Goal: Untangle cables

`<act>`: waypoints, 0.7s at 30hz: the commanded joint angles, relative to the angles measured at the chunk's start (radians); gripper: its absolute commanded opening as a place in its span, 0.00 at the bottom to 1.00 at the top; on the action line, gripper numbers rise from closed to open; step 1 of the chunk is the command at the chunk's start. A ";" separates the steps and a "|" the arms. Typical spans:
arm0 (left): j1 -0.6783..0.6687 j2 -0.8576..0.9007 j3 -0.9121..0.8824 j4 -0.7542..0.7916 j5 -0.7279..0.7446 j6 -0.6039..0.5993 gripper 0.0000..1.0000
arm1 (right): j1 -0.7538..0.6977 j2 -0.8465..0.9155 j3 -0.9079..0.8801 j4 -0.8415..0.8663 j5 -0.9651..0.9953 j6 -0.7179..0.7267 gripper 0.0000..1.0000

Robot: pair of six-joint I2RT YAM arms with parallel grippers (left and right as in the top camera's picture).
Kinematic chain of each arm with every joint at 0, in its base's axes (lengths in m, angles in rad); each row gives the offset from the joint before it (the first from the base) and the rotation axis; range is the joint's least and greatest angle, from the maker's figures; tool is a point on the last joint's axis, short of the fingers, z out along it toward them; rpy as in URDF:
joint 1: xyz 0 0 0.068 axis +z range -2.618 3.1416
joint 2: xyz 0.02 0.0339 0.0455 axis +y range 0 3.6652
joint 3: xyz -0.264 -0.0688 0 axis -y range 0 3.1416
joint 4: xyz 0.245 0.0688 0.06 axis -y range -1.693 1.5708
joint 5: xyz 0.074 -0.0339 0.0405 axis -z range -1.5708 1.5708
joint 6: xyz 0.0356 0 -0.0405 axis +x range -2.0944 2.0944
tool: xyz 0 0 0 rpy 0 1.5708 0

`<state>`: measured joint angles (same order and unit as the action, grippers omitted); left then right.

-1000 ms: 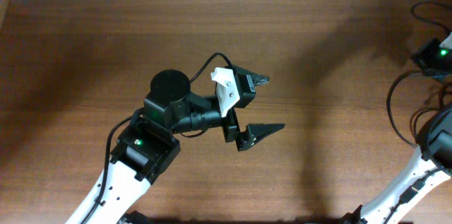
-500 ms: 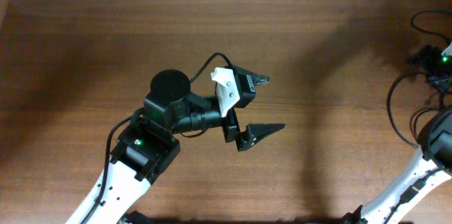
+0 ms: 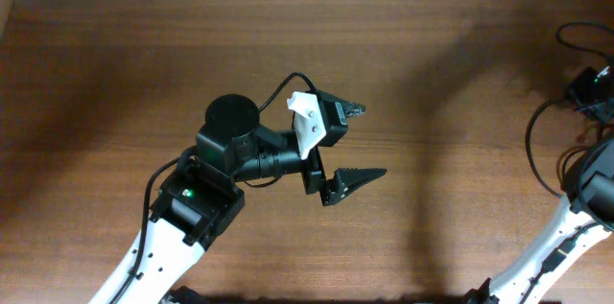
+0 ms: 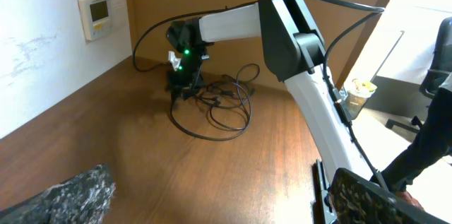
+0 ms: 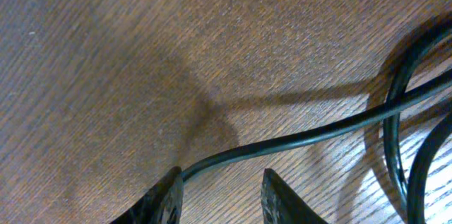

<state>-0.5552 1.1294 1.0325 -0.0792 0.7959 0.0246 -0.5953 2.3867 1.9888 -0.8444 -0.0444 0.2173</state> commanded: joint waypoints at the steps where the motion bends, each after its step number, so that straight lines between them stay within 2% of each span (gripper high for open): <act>1: 0.000 -0.013 0.012 -0.001 -0.007 -0.010 0.99 | 0.020 0.041 0.012 -0.004 0.046 0.005 0.36; 2: 0.000 -0.013 0.012 -0.001 -0.007 -0.010 0.99 | 0.028 0.057 0.012 -0.003 0.045 0.006 0.35; 3: 0.000 -0.013 0.012 -0.001 -0.007 -0.010 0.99 | 0.039 0.068 0.012 0.006 0.045 0.005 0.13; 4: 0.000 -0.013 0.012 -0.001 -0.007 -0.010 0.99 | 0.044 0.068 0.012 0.011 0.045 0.005 0.04; 9: 0.000 -0.013 0.012 -0.005 -0.007 -0.010 0.99 | 0.050 0.066 0.062 0.037 -0.062 0.005 0.04; 10: 0.000 -0.013 0.012 -0.012 -0.007 -0.010 0.99 | 0.050 0.066 0.088 0.037 -0.087 0.005 0.09; 11: 0.000 -0.013 0.012 -0.011 -0.008 -0.010 0.99 | 0.050 0.066 0.115 0.027 -0.091 0.005 0.19; 13: 0.000 -0.013 0.012 -0.012 -0.007 -0.010 0.99 | 0.048 0.066 0.167 0.002 -0.075 0.003 0.22; 14: 0.000 -0.013 0.012 -0.020 -0.007 -0.010 0.99 | 0.039 0.066 0.215 -0.027 -0.071 -0.003 0.31; 15: 0.000 -0.013 0.012 -0.028 -0.007 -0.010 0.99 | 0.030 0.066 0.258 -0.066 -0.079 -0.003 0.31; 16: 0.000 -0.013 0.012 -0.031 -0.007 -0.010 0.99 | 0.023 0.066 0.298 -0.126 -0.114 -0.010 0.43; 17: 0.000 -0.013 0.012 -0.027 -0.008 -0.010 0.99 | 0.019 0.066 0.332 -0.185 -0.200 -0.105 0.95; 18: 0.000 -0.013 0.012 -0.019 -0.008 -0.010 0.99 | 0.020 0.066 0.351 -0.259 -0.268 -0.161 0.98; 21: 0.000 -0.014 0.012 0.022 -0.006 -0.019 0.99 | 0.040 0.066 0.353 -0.420 -0.367 -0.230 0.99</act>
<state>-0.5552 1.1294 1.0325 -0.0807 0.7929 0.0227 -0.5743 2.4454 2.3268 -1.2037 -0.2810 0.0959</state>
